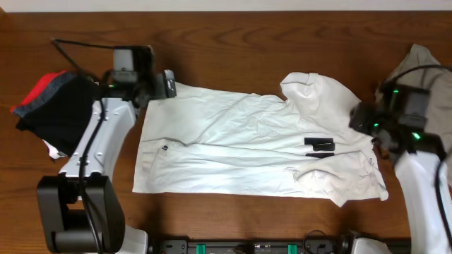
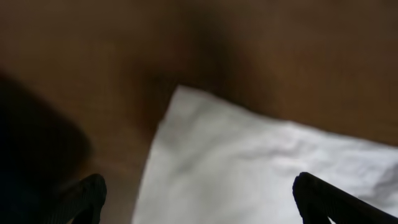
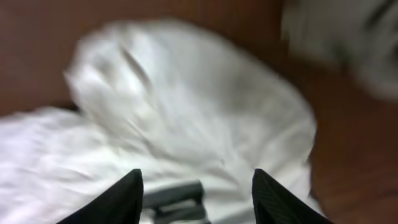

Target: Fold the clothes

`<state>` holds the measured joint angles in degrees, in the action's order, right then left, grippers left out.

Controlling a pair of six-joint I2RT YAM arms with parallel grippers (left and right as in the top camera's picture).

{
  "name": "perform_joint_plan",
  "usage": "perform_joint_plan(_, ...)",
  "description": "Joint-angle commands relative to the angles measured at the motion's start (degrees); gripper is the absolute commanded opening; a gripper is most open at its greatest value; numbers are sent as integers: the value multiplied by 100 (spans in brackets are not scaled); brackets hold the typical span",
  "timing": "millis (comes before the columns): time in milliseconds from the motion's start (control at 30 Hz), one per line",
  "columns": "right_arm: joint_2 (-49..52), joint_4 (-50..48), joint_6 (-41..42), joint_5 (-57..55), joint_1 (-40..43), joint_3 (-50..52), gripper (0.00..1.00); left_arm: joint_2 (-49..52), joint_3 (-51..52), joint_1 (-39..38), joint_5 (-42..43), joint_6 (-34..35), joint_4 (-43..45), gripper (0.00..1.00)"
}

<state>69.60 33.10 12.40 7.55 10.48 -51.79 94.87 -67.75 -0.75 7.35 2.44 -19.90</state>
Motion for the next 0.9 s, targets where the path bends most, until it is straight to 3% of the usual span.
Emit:
perform_joint_plan(0,-426,243,-46,105,-44,-20,56,214,-92,96,586,-546,422,97)
perform_joint_plan(467,-614,955,-72,46,-44,4,56,1738,-92,122,551,-584,1773,96)
perform_joint_plan(867,-391,1099,-72,-136,-44,17,56,2374,-94,133,570,-562,1829,90)
